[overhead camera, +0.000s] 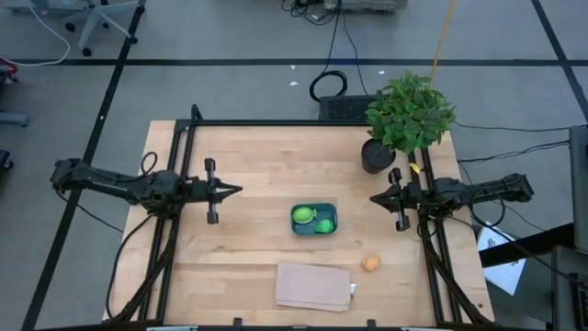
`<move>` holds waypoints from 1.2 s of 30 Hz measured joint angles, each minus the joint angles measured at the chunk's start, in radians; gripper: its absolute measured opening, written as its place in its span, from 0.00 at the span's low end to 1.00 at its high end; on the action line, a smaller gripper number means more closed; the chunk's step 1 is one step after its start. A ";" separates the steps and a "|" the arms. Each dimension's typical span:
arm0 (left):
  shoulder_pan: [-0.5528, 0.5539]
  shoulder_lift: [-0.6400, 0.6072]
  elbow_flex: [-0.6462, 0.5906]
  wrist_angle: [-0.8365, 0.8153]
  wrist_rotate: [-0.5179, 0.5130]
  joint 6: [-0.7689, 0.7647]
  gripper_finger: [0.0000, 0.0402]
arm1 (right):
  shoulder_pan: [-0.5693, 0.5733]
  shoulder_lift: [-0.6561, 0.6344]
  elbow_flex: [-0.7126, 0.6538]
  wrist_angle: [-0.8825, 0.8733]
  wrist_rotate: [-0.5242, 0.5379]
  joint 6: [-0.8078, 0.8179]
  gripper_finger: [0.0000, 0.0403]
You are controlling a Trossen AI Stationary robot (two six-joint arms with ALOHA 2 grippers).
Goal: Pick and placing Produce into tupperware
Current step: Put the brown potato into the blue bin
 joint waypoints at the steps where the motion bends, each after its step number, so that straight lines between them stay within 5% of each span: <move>1: -0.011 0.000 0.000 -0.004 -0.019 0.010 0.00 | 0.000 0.000 0.000 -0.013 0.000 0.006 0.00; 10: -0.036 0.001 0.000 -0.079 -0.116 0.031 0.00 | 0.001 0.000 0.000 -0.062 -0.081 0.007 0.00; 36: -0.036 0.003 0.000 -0.124 -0.115 0.020 0.06 | 0.001 0.000 0.000 -0.083 -0.105 -0.005 0.00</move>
